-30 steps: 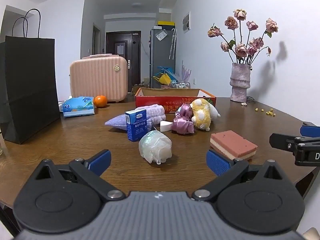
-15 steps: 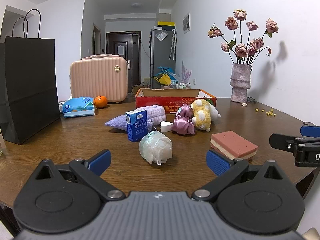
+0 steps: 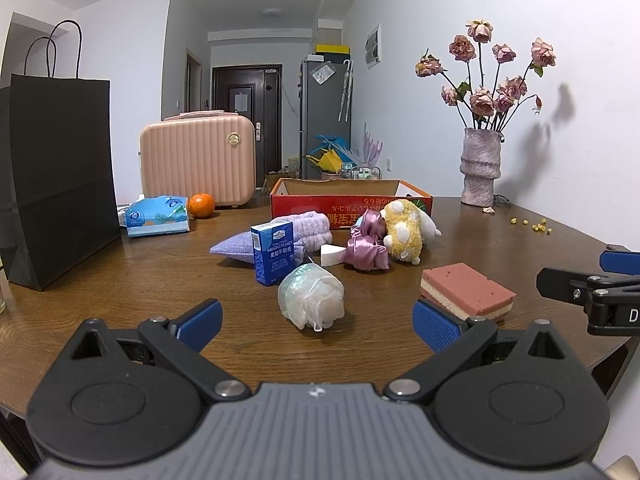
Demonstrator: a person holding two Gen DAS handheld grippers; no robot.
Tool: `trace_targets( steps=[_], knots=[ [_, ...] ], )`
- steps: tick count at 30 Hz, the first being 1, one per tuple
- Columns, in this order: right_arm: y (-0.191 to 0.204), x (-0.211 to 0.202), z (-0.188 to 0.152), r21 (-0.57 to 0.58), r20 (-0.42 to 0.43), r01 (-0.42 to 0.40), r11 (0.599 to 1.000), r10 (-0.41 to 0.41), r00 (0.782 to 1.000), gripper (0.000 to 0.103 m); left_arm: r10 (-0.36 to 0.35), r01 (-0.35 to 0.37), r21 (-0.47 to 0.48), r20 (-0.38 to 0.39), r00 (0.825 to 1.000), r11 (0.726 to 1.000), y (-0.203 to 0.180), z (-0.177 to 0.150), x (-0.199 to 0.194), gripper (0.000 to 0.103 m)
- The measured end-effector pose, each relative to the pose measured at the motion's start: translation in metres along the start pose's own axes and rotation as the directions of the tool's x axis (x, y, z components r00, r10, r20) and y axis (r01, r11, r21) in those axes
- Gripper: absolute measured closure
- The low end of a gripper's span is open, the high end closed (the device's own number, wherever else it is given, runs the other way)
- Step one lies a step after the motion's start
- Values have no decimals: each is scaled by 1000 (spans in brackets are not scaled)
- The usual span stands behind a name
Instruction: Organize soft objects
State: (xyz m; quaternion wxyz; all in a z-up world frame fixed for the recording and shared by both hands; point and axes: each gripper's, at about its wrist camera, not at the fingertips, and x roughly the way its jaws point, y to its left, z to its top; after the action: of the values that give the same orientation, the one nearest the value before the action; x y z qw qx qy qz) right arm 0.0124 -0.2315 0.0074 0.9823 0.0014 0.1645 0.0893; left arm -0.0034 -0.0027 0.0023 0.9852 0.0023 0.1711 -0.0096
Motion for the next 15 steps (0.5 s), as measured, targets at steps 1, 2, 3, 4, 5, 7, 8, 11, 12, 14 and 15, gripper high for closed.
trace_targets(
  steps=[1, 2, 3, 4, 5, 7, 8, 11, 12, 14, 15],
  knots=[
    [0, 0, 0, 0, 0, 0, 1000, 0, 1000, 0, 0, 0, 0, 0, 1000, 1000, 0, 0, 0, 0],
    [0, 0, 0, -1, 0, 1, 1000, -1, 1000, 0, 0, 0, -1, 0, 1000, 1000, 0, 0, 0, 0],
    [0, 0, 0, 0, 0, 1, 1000, -1, 1000, 0, 0, 0, -1, 0, 1000, 1000, 0, 0, 0, 0],
    [0, 0, 0, -1, 0, 1, 1000, -1, 1000, 0, 0, 0, 0, 0, 1000, 1000, 0, 0, 0, 0],
    [0, 0, 0, -1, 0, 1, 1000, -1, 1000, 0, 0, 0, 0, 1, 1000, 1000, 0, 0, 0, 0],
    [0, 0, -1, -2, 1, 0, 1000, 0, 1000, 0, 0, 0, 0, 1, 1000, 1000, 0, -1, 1, 0],
    [0, 0, 0, -2, 0, 1, 1000, -1, 1000, 0, -1, 1, 0, 0, 1000, 1000, -1, 1, 3, 0],
    [0, 0, -1, -2, 0, 1, 1000, -1, 1000, 0, -1, 1, 0, 1, 1000, 1000, -1, 2, 3, 0],
    [0, 0, -1, -2, 0, 1, 1000, -1, 1000, 0, -1, 1, 0, 0, 1000, 1000, -1, 1, 3, 0],
    [0, 0, -1, -2, 1, 1, 1000, -1, 1000, 0, 0, 0, 1, 0, 1000, 1000, -1, 2, 3, 0],
    [0, 0, -1, -2, 1, 1, 1000, -1, 1000, 0, -1, 1, 1, 0, 1000, 1000, -1, 2, 3, 0]
  ],
)
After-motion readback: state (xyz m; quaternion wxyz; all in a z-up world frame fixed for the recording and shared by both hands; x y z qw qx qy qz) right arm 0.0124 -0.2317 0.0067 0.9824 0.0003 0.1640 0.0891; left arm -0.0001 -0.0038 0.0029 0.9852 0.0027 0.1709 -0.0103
